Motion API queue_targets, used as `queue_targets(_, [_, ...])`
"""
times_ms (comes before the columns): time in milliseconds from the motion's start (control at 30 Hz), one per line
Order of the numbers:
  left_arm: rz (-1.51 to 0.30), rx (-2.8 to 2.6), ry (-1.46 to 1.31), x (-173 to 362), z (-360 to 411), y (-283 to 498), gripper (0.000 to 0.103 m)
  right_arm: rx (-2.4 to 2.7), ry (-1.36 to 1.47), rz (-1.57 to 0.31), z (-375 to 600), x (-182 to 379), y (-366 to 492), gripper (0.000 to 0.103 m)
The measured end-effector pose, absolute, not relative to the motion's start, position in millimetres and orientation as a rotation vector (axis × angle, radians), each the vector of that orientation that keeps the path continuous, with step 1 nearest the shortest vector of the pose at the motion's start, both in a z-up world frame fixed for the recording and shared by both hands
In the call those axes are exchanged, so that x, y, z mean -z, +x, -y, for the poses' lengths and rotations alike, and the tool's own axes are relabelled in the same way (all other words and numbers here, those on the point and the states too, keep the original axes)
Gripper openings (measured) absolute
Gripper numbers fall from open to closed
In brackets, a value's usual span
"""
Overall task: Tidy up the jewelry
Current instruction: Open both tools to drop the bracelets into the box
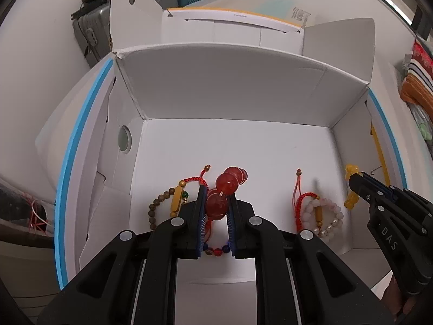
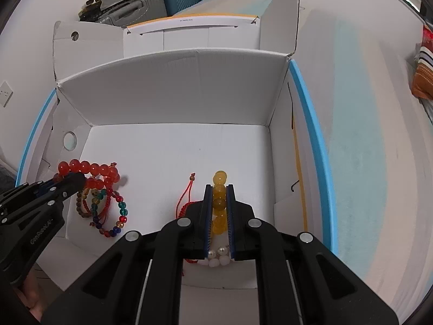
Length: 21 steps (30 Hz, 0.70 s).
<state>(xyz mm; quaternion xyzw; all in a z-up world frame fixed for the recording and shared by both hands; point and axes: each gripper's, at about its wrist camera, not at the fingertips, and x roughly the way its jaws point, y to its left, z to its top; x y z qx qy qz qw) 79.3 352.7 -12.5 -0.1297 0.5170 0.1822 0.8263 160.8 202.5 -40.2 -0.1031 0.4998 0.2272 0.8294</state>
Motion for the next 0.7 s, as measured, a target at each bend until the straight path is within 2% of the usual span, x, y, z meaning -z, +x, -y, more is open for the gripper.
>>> queue_targets(267, [-1.091,-0.405,-0.279,11,-357,75,0.015,-0.502,-0.22,-1.048,-210,39,157,0.013])
queue_targets(367, [-1.068,-0.423,-0.275,3,-357,71,0.016,-0.51,-0.201,-1.027,-209,34,155,0.038])
queue_targets(400, [-1.057,-0.427,-0.279,-1,-357,67,0.017,-0.512,-0.196,-1.005,-207,29,153,0.042])
queue_targets(433, [-1.047,-0.432,-0.28,-5,-356,63,0.025,-0.512,-0.195,-0.991,-206,26,150,0.044])
queue_targets(467, [-1.031,-0.44,-0.275,-10,-355,60,0.031,-0.512,-0.195,-0.971,-205,21,146,0.051])
queue_targets(500, [-1.014,-0.448,-0.264,-15,-354,57,0.043,-0.51,-0.193,-0.958,-204,17,144,0.06])
queue_targets(533, [-0.991,-0.46,-0.25,-22,-352,52,0.053,-0.51,-0.183,-0.937,-202,10,139,0.062])
queue_targets(667, [-0.916,-0.475,-0.239,-45,-346,34,0.073,-0.505,-0.162,-0.883,-191,-9,125,0.078])
queue_targets(700, [-0.901,-0.48,-0.238,-49,-345,31,0.082,-0.501,-0.156,-0.874,-191,-12,124,0.082])
